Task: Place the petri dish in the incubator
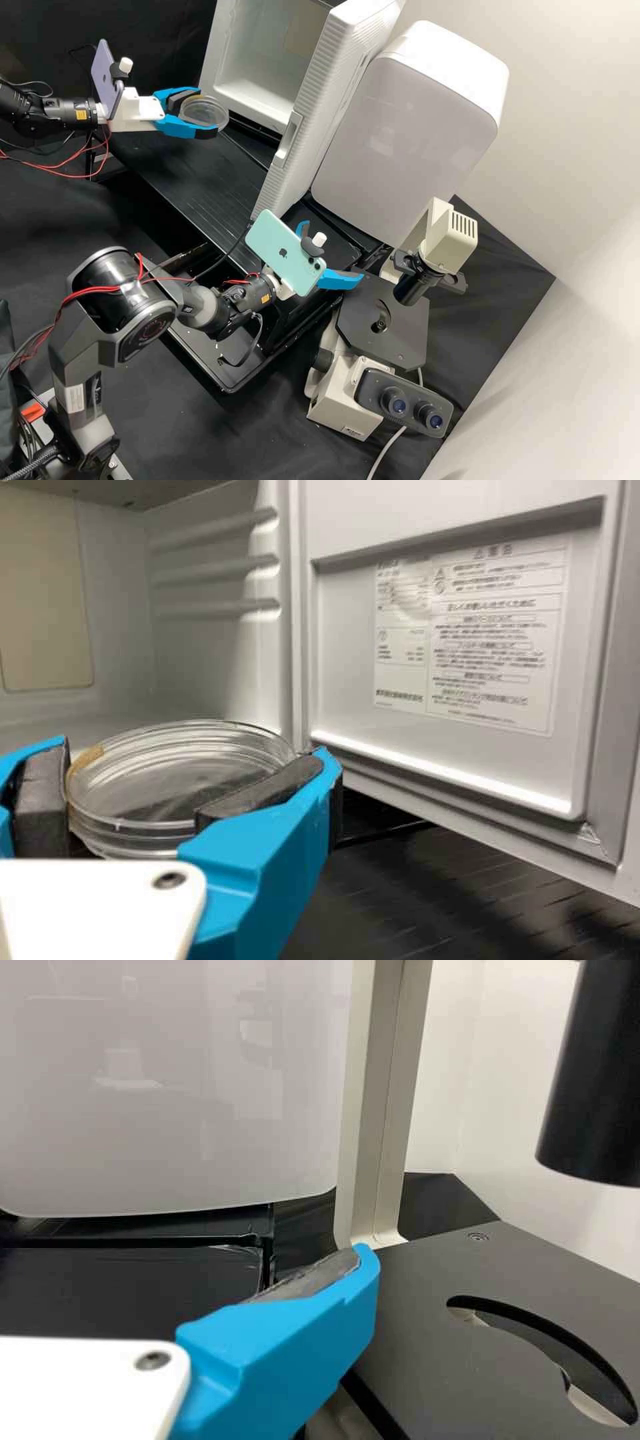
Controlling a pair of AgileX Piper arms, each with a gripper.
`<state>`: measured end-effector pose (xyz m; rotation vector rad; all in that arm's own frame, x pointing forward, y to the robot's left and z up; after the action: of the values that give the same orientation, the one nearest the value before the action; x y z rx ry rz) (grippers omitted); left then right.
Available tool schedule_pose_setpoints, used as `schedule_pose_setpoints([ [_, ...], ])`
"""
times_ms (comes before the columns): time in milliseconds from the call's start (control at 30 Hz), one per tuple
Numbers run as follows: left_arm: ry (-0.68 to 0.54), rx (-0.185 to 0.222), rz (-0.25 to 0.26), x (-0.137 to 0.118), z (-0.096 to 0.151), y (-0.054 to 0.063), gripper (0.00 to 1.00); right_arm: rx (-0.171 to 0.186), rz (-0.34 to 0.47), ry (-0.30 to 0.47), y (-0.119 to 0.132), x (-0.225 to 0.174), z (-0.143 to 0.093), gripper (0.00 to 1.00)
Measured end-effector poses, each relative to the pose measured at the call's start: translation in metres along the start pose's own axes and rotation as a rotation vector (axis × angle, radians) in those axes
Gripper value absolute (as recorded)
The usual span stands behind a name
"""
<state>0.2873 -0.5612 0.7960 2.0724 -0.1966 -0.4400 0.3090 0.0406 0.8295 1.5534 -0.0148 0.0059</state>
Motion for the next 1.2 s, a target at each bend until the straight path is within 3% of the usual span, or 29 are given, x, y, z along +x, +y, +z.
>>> schedule_pose_setpoints([
  [133,-0.016,0.006,0.016,0.003,0.005,0.005,0.00,0.000,0.000,0.000,0.000,0.000,0.000,1.00],
  [267,-0.033,0.048,0.044,0.012,0.010,0.013,0.00,0.000,0.000,0.000,0.000,0.000,0.000,1.00],
  [433,0.007,0.066,0.049,0.032,0.007,0.023,0.00,0.000,0.000,0.000,0.000,0.000,0.000,1.00],
  [567,0.061,0.057,0.047,0.054,0.002,0.030,0.00,0.000,0.000,0.000,0.000,0.000,0.000,1.00],
  [1033,0.222,0.037,-0.044,0.146,-0.019,0.039,0.00,0.000,0.000,0.000,0.000,0.000,0.000,1.00],
  [1200,0.299,0.009,-0.060,0.170,-0.029,0.046,0.00,0.000,0.000,0.000,0.000,0.000,0.000,1.00],
])
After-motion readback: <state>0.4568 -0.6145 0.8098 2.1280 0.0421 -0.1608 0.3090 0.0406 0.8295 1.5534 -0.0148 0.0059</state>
